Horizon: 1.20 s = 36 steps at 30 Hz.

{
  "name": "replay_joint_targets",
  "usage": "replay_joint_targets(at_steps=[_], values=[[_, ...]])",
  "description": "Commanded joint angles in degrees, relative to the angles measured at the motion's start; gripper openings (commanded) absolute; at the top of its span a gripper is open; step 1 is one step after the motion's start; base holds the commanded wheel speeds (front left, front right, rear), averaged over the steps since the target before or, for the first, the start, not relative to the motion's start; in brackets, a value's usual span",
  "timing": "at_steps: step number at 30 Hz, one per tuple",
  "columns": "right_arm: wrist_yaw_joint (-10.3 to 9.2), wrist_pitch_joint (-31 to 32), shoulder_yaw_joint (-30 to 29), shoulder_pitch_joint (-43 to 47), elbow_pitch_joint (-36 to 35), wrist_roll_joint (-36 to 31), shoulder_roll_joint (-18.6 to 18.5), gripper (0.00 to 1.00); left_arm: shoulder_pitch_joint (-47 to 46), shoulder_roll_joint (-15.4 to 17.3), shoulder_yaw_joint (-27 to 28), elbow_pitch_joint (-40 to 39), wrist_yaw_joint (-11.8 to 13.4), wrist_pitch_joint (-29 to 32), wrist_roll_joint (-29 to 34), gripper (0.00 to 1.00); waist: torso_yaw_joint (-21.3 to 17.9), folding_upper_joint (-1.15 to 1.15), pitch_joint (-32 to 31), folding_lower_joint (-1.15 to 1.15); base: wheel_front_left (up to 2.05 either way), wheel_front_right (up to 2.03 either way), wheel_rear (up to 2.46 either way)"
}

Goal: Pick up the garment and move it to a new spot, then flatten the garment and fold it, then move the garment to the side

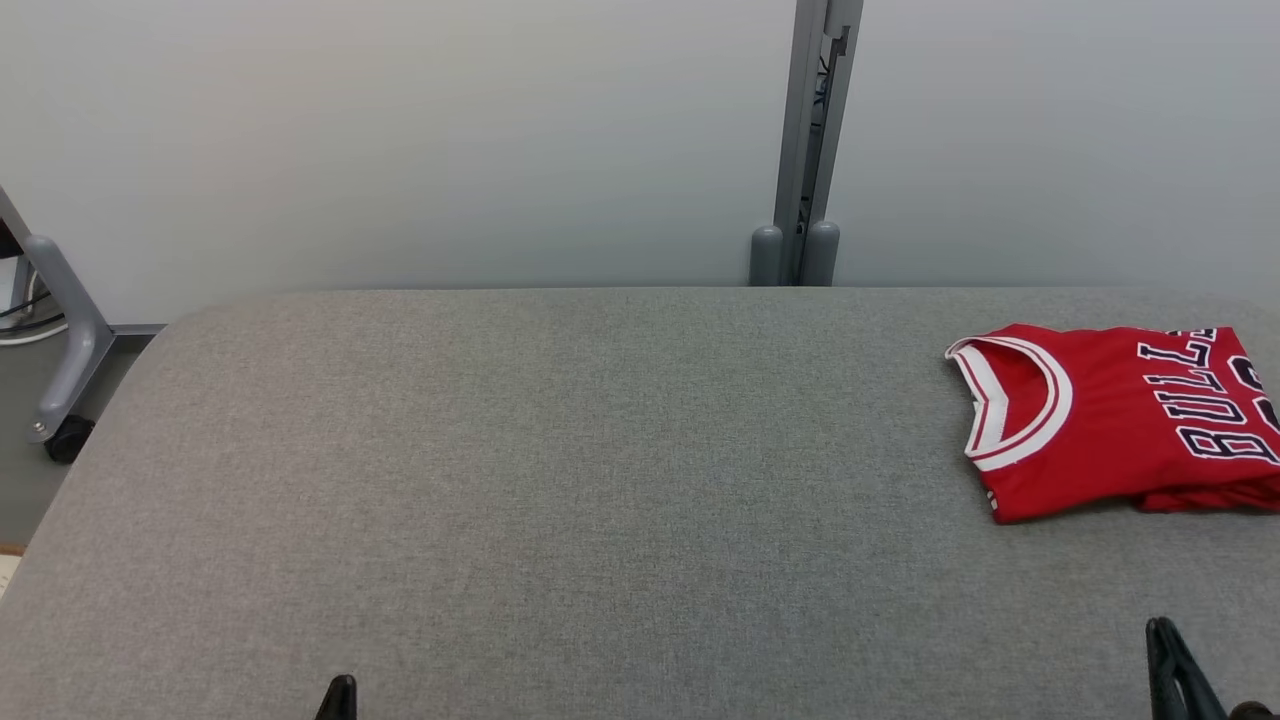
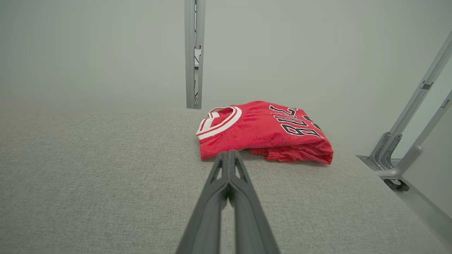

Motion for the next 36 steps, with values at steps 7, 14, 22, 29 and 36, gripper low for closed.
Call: replay_joint_targets(at_steps=[7,14,22,29,36], values=[[0.00,2.15,-0.17,-1.55,2.02,7.07,0.31,0.00,-1.34,-0.13,0.48,1.31,-0.15,1.90,-6.11,0.00,-0.15,0.00,0.19,0.00,0.00,0.00,0.00],[0.00,4.03,0.59,-3.19,2.26,16.96,0.10,0.00,-3.48,-0.01,1.01,1.42,-0.37,4.03,-14.40,0.00,-0.36,0.00,0.46,0.00,0.00,0.00,0.00],[0.00,5.65,1.02,-4.63,2.61,24.77,-0.06,0.00,-5.23,0.08,1.47,1.56,-0.54,5.74,-21.00,0.00,-0.54,0.00,0.69,0.00,0.00,0.00,0.00],[0.00,7.22,1.34,-6.05,3.03,31.99,-0.21,0.00,-6.87,0.16,1.90,1.71,-0.69,7.35,-27.13,0.00,-0.72,0.00,0.93,0.00,0.00,0.00,0.00],[0.00,8.73,1.63,-7.40,3.44,38.66,-0.34,0.00,-8.38,0.24,2.30,1.86,-0.86,8.85,-32.80,0.00,-0.90,0.00,1.17,0.00,0.00,0.00,0.00]])
